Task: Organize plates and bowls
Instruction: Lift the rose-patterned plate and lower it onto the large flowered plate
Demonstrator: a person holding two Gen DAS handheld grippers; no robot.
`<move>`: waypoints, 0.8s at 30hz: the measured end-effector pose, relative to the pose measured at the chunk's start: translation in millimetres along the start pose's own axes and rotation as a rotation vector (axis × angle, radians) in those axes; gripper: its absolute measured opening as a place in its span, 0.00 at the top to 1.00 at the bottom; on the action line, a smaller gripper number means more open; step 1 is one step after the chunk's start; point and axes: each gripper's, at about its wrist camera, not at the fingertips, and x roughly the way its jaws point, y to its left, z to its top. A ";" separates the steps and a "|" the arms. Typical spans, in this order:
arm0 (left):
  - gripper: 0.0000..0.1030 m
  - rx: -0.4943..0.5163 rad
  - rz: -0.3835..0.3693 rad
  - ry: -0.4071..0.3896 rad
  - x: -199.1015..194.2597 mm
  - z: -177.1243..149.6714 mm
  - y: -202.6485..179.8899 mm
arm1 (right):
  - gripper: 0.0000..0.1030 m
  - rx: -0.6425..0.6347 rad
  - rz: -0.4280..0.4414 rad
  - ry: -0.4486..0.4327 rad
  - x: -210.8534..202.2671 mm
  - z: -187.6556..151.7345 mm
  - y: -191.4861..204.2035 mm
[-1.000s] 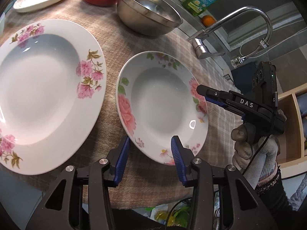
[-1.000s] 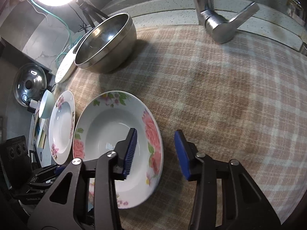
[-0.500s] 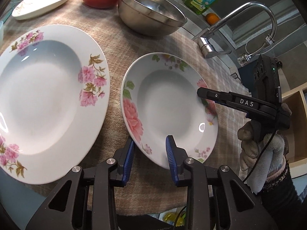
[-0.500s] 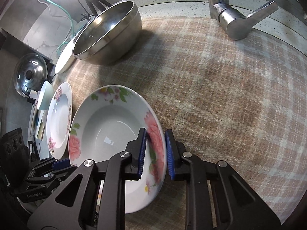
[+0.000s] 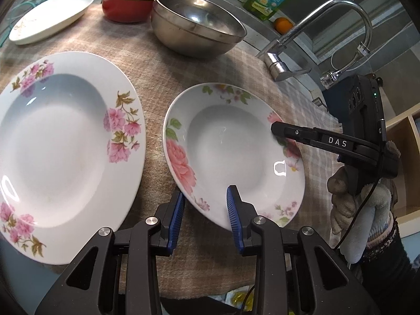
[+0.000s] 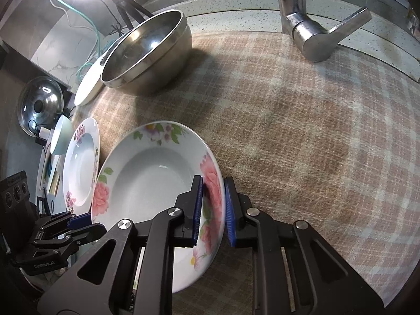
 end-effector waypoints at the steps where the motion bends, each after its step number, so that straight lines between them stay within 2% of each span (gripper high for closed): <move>1: 0.71 0.001 -0.001 -0.001 -0.4 0.4 0.3 | 0.85 0.004 0.002 -0.003 -1.1 -0.5 -0.4; 8: 0.71 0.016 0.006 -0.012 0.8 2.4 2.2 | 0.86 0.037 0.018 -0.006 -3.3 -3.0 -5.1; 13: 0.77 0.066 0.039 -0.044 -3.2 2.8 -0.6 | 0.86 0.058 0.030 -0.003 -5.8 -10.9 -9.3; 24: 0.79 0.108 0.035 -0.070 -8.4 6.5 -4.9 | 0.86 0.083 0.026 -0.028 -13.4 -14.7 -12.5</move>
